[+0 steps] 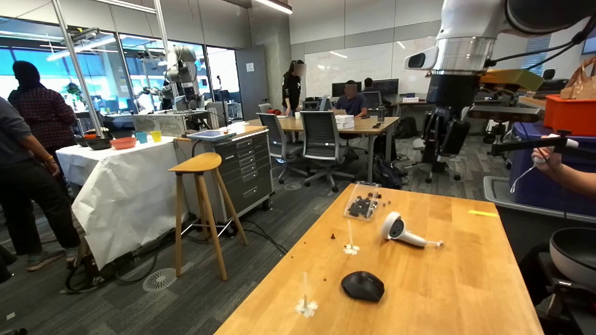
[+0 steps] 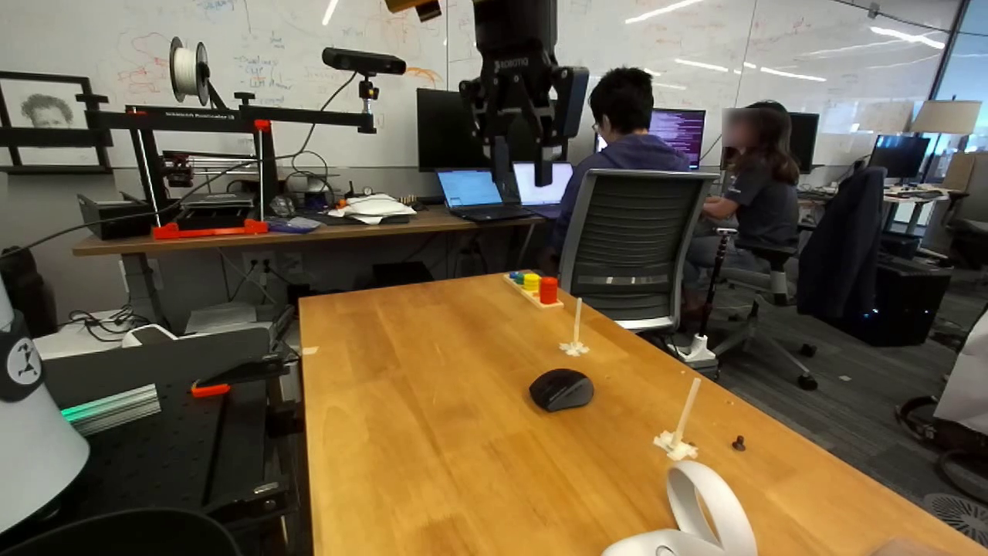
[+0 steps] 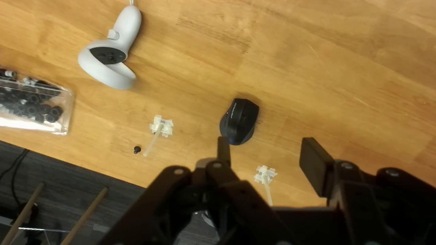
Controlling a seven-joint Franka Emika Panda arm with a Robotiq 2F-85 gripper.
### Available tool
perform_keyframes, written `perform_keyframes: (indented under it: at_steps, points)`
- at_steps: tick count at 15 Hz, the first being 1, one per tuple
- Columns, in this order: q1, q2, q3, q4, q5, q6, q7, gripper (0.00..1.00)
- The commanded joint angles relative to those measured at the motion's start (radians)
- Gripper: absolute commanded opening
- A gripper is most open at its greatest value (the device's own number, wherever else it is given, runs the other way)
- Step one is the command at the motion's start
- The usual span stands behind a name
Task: Left click the mouse
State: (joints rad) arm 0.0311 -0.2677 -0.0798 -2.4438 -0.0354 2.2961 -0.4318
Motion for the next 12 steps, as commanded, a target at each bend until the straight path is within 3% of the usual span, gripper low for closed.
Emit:
perform_keyframes:
  at_steps: [1,3,5,12]
  points:
    - [0.004,0.040,0.033,-0.044,-0.024,0.110,0.057,0.27]
    - [0.000,0.067,0.049,-0.067,-0.044,0.169,0.084,0.11]
    - [-0.004,0.101,0.062,-0.085,-0.077,0.224,0.115,0.03]
    - [-0.017,0.248,0.078,-0.101,-0.239,0.382,0.265,0.07]
